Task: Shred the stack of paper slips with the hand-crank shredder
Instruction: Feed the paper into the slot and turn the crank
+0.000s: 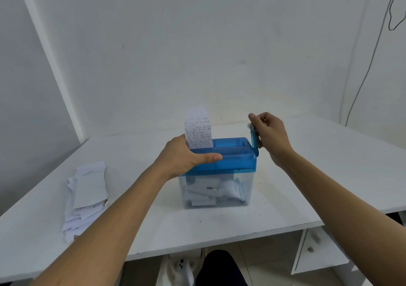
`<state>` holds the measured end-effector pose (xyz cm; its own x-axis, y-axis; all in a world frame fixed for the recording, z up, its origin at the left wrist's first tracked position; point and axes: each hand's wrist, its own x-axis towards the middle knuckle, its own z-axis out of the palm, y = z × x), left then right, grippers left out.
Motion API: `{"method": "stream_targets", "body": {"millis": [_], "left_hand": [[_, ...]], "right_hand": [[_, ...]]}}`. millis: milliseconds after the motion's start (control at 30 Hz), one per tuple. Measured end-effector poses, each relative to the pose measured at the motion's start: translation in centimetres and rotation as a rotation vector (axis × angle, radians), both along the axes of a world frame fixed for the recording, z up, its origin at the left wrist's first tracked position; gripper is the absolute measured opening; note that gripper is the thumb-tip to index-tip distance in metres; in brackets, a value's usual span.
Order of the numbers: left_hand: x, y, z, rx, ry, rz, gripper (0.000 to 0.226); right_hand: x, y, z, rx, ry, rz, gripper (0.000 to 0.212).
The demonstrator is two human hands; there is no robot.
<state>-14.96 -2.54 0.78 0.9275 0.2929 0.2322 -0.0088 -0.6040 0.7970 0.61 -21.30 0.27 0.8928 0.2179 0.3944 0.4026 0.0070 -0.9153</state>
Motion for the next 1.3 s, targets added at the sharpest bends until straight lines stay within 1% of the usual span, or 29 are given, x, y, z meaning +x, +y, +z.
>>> {"method": "stream_targets", "body": {"millis": [33,100,167,233,300,400,533,600,667,733,800,833,867,967,1033,1167,1233,1300], "left_hand": [[0.0,0.2,0.0,0.005,-0.007,-0.003,0.105],[0.0,0.2,-0.1,0.001,-0.018,-0.018,0.108],[0.0,0.1,-0.1,0.001,-0.026,-0.025,0.1],[-0.1,-0.2,0.0,-0.004,-0.035,-0.01,0.089],[-0.2,-0.2,0.0,-0.009,-0.044,-0.002,0.088],[-0.1,-0.2,-0.1,-0.01,-0.042,-0.001,0.088],[0.0,-0.2,0.0,0.01,-0.038,0.006,0.098],[0.0,-0.3,0.0,0.003,-0.032,0.006,0.096],[0.0,-0.4,0.1,0.004,-0.025,0.002,0.084],[0.0,-0.3,0.2,0.002,-0.012,-0.005,0.076],[0.0,-0.2,0.4,-0.01,0.004,-0.006,0.077],[0.1,-0.1,0.4,-0.011,0.013,-0.008,0.08],[0.1,-0.1,0.4,-0.012,0.021,-0.01,0.083],[0.2,0.0,0.3,-0.015,0.012,-0.018,0.088],[0.2,-0.1,0.3,-0.019,-0.005,-0.017,0.089],[0.2,0.0,0.1,-0.011,-0.013,-0.015,0.095],[0.2,-0.1,0.1,-0.014,-0.012,-0.016,0.09],[0.1,-0.1,0.1,-0.016,-0.013,-0.016,0.088]], "right_hand": [[0.2,0.3,-0.3,-0.028,0.008,-0.017,0.031],[0.5,0.8,-1.8,-0.104,0.043,-0.061,0.032],[0.8,1.0,-4.5,-0.188,0.089,-0.08,0.035],[0.4,0.7,-7.3,-0.26,0.147,-0.093,0.033],[-0.8,0.1,-8.8,-0.297,0.164,-0.102,0.034],[-3.0,-1.3,-9.1,-0.321,0.146,-0.076,0.047],[-5.2,-3.4,-8.2,-0.336,0.15,-0.004,0.052],[-6.3,-4.4,-7.2,-0.344,0.144,0.034,0.051],[-7.4,-5.5,-5.8,-0.328,0.127,0.096,0.049],[-8.1,-6.5,-4.1,-0.261,0.105,0.206,0.047],[-8.2,-7.2,-2.5,-0.142,0.062,0.298,0.043],[-8.1,-7.2,-1.9,-0.099,0.026,0.307,0.042],[-7.8,-7.0,-1.4,-0.078,-0.012,0.291,0.044],[-6.7,-5.5,-0.6,-0.07,-0.104,0.169,0.062],[-5.8,-4.6,0.0,-0.087,-0.154,0.081,0.057],[-3.9,-3.4,1.4,-0.066,-0.232,0.007,0.041],[-3.0,-2.8,2.0,-0.05,-0.23,-0.013,0.034],[-2.0,-2.1,2.2,-0.033,-0.196,-0.02,0.035]]}}
